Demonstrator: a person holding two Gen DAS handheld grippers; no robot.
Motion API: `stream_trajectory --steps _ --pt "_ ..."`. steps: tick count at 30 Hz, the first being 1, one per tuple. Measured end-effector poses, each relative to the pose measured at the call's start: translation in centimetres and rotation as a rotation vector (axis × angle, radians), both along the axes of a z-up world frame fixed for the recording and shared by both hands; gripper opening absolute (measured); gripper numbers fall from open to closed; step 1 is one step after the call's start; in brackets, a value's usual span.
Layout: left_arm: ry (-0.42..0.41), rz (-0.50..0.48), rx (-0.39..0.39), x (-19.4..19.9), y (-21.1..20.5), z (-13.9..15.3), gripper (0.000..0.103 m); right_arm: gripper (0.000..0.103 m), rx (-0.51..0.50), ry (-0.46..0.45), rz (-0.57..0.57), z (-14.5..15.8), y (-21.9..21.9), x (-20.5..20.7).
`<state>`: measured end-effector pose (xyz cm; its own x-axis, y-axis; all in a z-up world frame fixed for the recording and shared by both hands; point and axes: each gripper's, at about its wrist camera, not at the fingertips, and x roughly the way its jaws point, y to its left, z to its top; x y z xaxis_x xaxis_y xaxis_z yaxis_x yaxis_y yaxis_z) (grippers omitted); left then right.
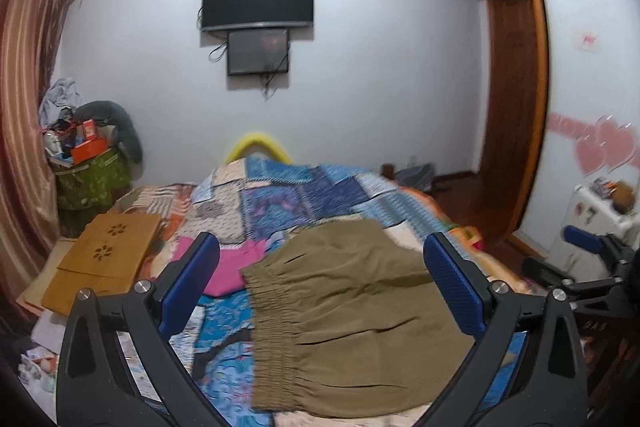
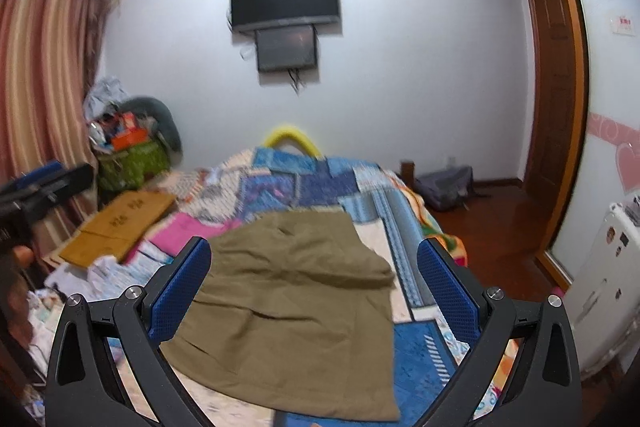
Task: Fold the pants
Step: 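Grasp the elastic waistband with the left tool while the right tool grasps the leg hem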
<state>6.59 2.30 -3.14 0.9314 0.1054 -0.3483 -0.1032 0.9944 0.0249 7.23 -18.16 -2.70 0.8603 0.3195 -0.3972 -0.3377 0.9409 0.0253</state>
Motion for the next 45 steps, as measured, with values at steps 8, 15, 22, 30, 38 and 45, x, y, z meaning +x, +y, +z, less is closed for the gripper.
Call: stream_trajectory --steps 8,15,22,30,38,45 --pt "0.123 0.070 0.086 5.9 2.7 -5.4 0.103 0.102 -0.088 0.187 -0.086 -5.9 -2.3 5.4" --pt "0.358 0.049 -0.015 11.5 6.7 -11.2 0.103 0.102 -0.149 0.342 -0.106 -10.3 -4.0 9.6" --pt "0.554 0.026 -0.074 15.9 9.3 -16.1 0.103 0.102 -0.146 0.479 -0.049 -14.2 -4.2 14.3" --pt "0.659 -0.031 -0.100 19.4 9.9 -18.2 0.103 0.089 -0.108 0.556 0.015 -16.2 -4.0 19.6" --pt "0.768 -0.069 -0.216 21.6 11.3 -21.4 0.081 0.056 -0.151 0.623 0.063 -19.2 -2.6 21.9" --pt "0.769 -0.082 -0.268 21.4 11.6 -22.4 0.072 0.013 -0.178 0.585 0.093 -18.9 -2.1 19.9"
